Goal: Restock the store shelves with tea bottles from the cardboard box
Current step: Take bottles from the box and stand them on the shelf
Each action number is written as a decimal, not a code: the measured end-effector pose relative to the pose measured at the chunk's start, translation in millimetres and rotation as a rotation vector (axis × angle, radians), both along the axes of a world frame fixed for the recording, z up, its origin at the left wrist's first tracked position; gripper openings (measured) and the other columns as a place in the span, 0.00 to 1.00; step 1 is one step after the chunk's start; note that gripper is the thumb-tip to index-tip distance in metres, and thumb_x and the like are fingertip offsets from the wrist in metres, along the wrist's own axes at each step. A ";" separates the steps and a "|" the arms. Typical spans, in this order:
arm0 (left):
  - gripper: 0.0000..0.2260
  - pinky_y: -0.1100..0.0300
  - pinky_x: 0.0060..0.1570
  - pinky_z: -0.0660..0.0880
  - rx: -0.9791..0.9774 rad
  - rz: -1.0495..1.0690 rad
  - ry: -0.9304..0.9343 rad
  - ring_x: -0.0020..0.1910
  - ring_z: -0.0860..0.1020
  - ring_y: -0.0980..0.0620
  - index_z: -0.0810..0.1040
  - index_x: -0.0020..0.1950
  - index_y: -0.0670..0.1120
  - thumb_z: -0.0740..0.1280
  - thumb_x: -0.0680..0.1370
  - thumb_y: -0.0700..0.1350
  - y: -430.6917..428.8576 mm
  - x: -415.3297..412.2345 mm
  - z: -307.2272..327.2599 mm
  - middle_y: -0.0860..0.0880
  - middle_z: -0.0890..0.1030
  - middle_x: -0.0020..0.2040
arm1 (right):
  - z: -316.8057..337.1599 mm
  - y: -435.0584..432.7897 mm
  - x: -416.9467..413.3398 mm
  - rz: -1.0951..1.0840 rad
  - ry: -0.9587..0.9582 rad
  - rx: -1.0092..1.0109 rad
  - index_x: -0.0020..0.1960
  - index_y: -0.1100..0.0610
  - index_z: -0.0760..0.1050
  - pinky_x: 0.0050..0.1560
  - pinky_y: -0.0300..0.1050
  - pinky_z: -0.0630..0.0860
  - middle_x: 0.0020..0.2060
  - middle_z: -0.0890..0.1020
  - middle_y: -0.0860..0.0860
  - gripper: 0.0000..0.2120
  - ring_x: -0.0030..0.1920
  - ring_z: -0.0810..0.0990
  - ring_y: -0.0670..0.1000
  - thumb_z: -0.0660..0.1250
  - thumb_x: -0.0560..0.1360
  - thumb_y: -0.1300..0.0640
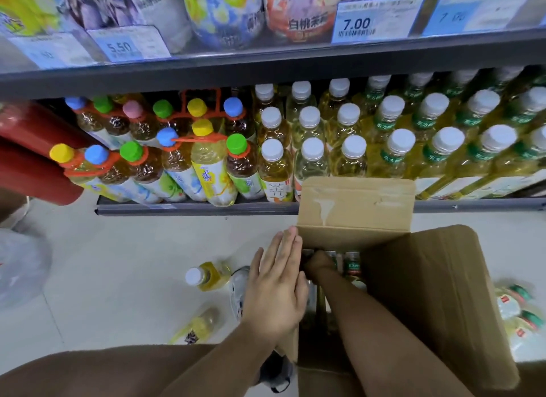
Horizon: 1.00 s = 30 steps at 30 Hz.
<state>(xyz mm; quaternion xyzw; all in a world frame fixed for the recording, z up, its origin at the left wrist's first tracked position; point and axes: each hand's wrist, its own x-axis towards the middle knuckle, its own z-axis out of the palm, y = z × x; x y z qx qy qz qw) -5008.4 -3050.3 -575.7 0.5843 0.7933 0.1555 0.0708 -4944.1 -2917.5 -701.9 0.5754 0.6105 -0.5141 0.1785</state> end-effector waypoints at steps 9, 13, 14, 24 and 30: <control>0.27 0.43 0.71 0.69 -0.069 0.026 0.016 0.79 0.61 0.47 0.65 0.79 0.43 0.54 0.81 0.49 2.1 -0.7 8.0 0.49 0.60 0.81 | 54.9 -16.1 24.3 0.120 0.100 0.192 0.56 0.57 0.78 0.46 0.40 0.68 0.54 0.83 0.55 0.16 0.54 0.80 0.55 0.66 0.77 0.46; 0.29 0.44 0.74 0.64 -0.216 0.037 0.031 0.81 0.55 0.50 0.59 0.81 0.47 0.47 0.81 0.53 -0.1 1.6 20.2 0.53 0.51 0.82 | 106.0 -11.6 43.1 0.061 0.210 0.302 0.52 0.57 0.81 0.49 0.40 0.75 0.49 0.85 0.52 0.16 0.49 0.82 0.51 0.72 0.72 0.45; 0.30 0.45 0.76 0.60 -0.254 0.036 0.025 0.81 0.51 0.51 0.55 0.82 0.47 0.43 0.80 0.55 0.1 2.6 24.4 0.54 0.46 0.82 | 125.2 -8.7 48.9 0.063 0.232 0.326 0.49 0.56 0.82 0.49 0.41 0.75 0.46 0.85 0.51 0.16 0.48 0.82 0.50 0.72 0.72 0.44; 0.38 0.56 0.63 0.71 -0.082 0.055 -0.545 0.65 0.74 0.52 0.56 0.77 0.55 0.71 0.74 0.62 16.9 56.9 119.7 0.54 0.72 0.68 | 281.8 7.4 92.4 0.000 0.594 0.493 0.29 0.50 0.71 0.28 0.30 0.66 0.26 0.75 0.42 0.16 0.30 0.72 0.38 0.72 0.73 0.50; 0.32 0.66 0.41 0.72 0.120 0.236 -0.489 0.50 0.77 0.54 0.63 0.68 0.54 0.76 0.70 0.53 30.3 64.9 155.0 0.56 0.77 0.54 | 324.3 2.3 96.6 -0.106 0.853 0.364 0.36 0.53 0.77 0.29 0.33 0.67 0.26 0.76 0.43 0.09 0.26 0.72 0.40 0.72 0.74 0.54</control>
